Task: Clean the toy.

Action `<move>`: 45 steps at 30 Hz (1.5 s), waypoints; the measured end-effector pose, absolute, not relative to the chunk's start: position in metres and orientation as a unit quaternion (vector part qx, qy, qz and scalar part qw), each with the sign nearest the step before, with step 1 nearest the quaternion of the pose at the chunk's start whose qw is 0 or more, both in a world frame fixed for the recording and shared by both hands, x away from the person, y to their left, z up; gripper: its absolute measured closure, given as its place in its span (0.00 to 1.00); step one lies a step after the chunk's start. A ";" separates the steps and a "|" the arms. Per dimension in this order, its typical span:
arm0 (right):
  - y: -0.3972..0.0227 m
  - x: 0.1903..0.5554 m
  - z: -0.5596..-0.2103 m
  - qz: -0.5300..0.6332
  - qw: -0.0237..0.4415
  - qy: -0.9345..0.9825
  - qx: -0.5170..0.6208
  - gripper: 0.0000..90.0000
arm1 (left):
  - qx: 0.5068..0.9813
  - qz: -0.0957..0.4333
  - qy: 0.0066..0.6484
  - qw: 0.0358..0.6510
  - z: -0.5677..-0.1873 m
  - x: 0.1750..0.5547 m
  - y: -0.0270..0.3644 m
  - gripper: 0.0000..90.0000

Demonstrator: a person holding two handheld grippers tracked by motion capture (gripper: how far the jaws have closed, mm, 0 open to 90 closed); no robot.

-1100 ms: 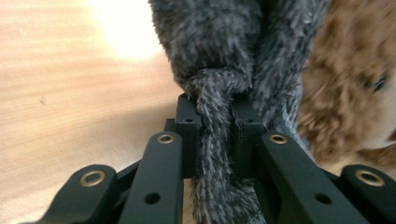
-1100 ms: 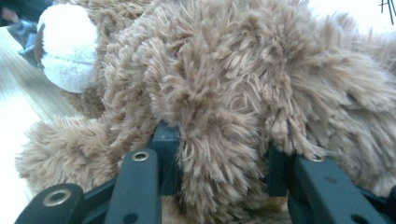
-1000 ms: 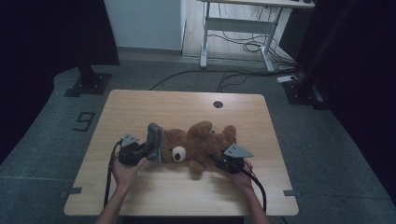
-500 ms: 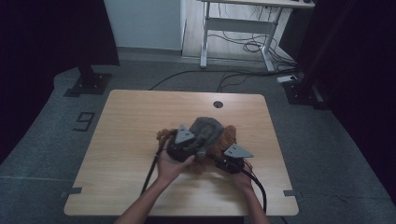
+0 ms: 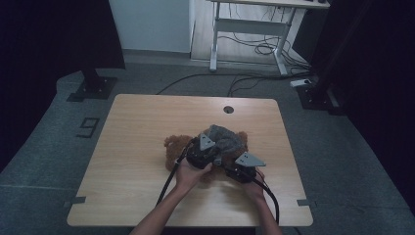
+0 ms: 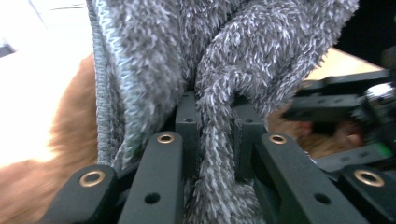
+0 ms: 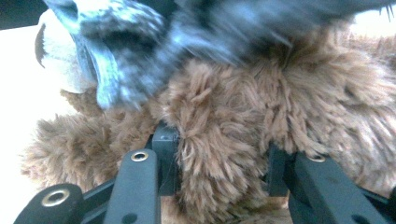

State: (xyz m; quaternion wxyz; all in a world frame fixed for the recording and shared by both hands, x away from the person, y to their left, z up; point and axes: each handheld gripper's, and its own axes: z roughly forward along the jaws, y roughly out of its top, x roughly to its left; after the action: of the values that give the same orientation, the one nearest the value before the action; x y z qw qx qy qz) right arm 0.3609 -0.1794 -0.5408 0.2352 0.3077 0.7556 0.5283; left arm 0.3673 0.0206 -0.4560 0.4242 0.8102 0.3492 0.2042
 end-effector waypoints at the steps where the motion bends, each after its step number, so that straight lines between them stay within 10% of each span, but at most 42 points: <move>1: -0.179 0.361 -0.541 0.529 0.236 0.755 0.307 0.65 | 0.807 0.208 0.356 0.422 -0.456 0.368 0.026 0.85; 24: -0.179 0.361 -0.541 0.534 0.231 0.755 0.304 0.65 | 0.738 0.194 0.456 0.459 -0.466 0.372 0.156 0.85; 36: -0.181 0.362 -0.543 0.539 0.227 0.751 0.308 0.65 | 0.746 0.145 0.515 0.396 -0.536 0.369 0.195 0.85; 45: -0.185 0.363 -0.544 0.546 0.219 0.744 0.316 0.65 | 0.740 0.178 0.489 0.426 -0.494 0.366 0.192 0.85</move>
State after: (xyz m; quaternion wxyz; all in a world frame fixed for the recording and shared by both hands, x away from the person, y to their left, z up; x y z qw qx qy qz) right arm 0.3634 -0.1846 -0.5439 0.2185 0.3164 0.7443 0.5461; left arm 0.3661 0.1918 -0.4942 0.4264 0.7395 0.4895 0.1779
